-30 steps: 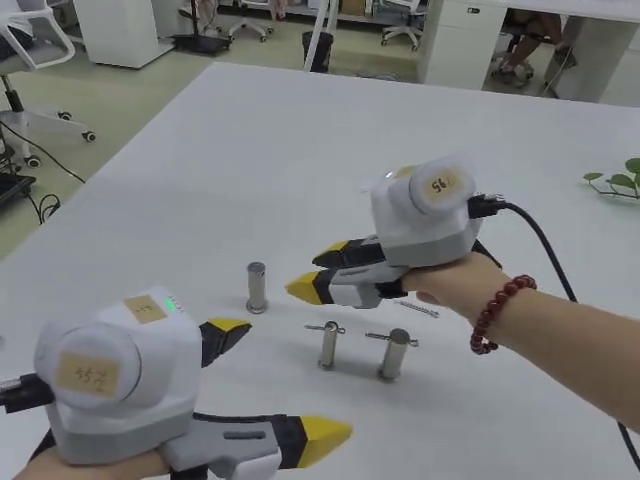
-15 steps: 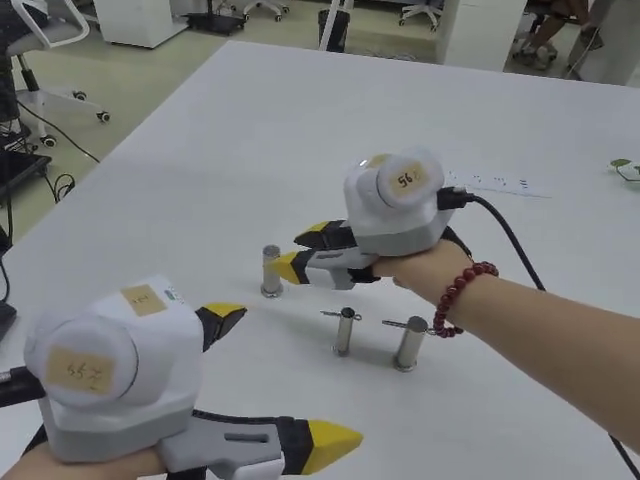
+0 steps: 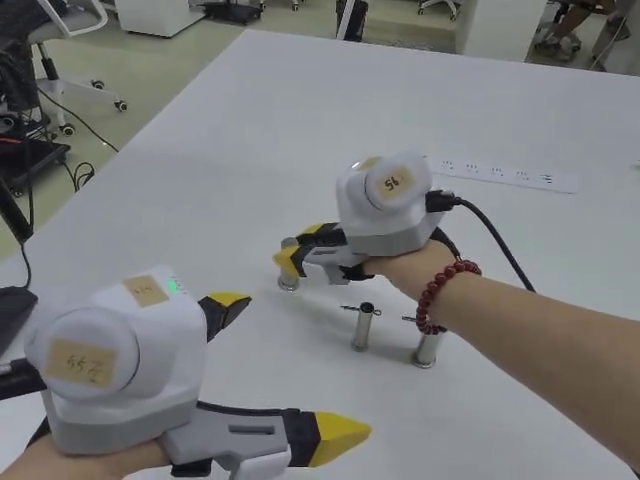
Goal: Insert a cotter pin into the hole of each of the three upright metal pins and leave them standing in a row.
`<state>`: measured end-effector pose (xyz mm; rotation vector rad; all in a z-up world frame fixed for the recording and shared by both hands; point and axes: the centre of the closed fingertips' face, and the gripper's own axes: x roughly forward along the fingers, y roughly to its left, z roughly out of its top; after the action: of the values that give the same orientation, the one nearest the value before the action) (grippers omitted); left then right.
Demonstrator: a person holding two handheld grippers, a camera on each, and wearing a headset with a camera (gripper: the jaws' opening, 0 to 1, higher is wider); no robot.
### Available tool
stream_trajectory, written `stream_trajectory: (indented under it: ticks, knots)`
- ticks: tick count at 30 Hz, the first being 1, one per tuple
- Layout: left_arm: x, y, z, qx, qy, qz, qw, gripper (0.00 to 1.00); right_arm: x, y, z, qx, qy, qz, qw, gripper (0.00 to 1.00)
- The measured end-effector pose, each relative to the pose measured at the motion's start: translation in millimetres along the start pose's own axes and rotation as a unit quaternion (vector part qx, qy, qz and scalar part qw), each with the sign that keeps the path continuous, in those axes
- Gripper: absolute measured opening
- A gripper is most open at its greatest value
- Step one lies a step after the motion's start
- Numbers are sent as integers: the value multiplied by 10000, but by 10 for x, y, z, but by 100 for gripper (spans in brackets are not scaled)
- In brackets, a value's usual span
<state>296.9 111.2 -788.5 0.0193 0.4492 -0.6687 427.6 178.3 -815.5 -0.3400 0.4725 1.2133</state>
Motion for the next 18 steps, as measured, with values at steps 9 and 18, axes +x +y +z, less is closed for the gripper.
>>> stream_trajectory:
  ticks: [9,18]
  knots:
    - [-39,18,-42,1,51,42,10000,98,-9,-10,-9,35,54,-47,10000,14]
    - [-71,-10,-79,-36,84,57,9999,98,-14,29,-10,48,133,-59,9999,13]
